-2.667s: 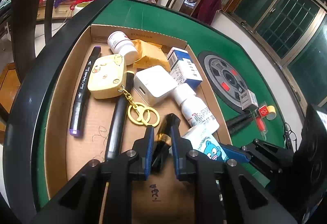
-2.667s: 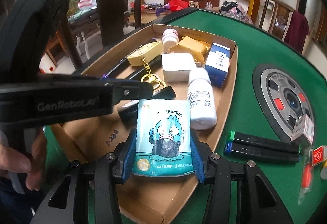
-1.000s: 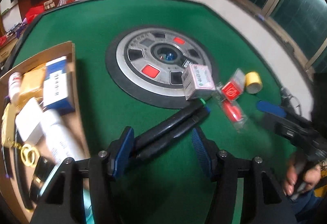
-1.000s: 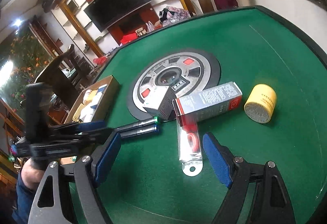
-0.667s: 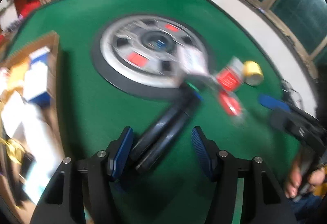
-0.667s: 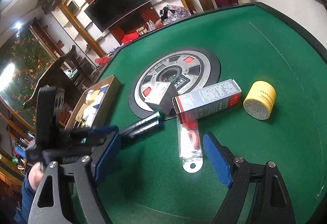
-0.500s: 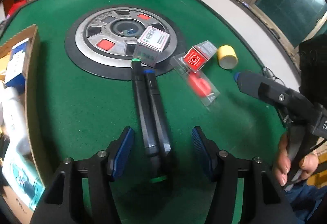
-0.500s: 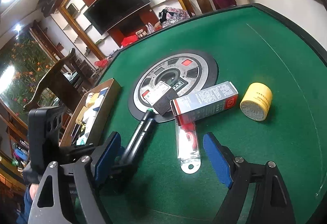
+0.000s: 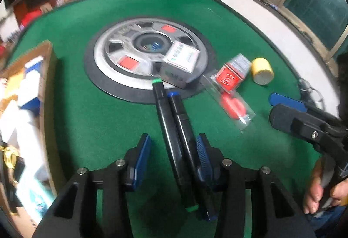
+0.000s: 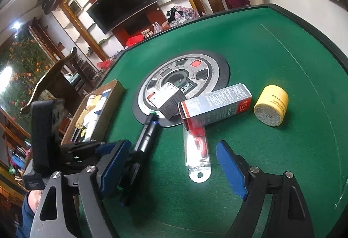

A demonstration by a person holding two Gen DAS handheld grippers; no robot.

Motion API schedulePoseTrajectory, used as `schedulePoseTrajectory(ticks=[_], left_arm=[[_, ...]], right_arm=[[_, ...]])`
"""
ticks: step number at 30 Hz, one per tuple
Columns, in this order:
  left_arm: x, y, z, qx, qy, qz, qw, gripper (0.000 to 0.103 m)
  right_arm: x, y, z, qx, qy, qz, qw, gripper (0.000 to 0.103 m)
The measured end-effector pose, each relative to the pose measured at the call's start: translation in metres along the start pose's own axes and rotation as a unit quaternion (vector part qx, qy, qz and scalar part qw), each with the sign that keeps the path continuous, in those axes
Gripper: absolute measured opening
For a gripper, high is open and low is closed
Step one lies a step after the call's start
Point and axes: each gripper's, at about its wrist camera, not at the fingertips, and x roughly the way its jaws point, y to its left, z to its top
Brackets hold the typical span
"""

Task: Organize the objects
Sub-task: 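Grasp the two black markers together with the left tool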

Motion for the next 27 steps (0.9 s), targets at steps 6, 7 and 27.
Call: schedulePoseTrajectory(ticks=[6,7,27], left_arm=[[-0.005,0.010,-0.011,-0.012,-0.001,-0.040,0.9991,0.034],[-0.004,0.014,-0.012,-0.016,0.000,-0.043,0.9989,0.034],[0.004,0.014,0.004,-0.019,0.006,-0.034,0.9992,0.036]], right_arm=[[0.005,0.002,-0.002,-0.008,0.008,-0.007,1.000,0.087],[0.006,0.003,-0.003,-0.010,0.008,-0.007,1.000,0.087],[0.007,0.009,-0.007,-0.018,0.013,-0.006,1.000,0.087]])
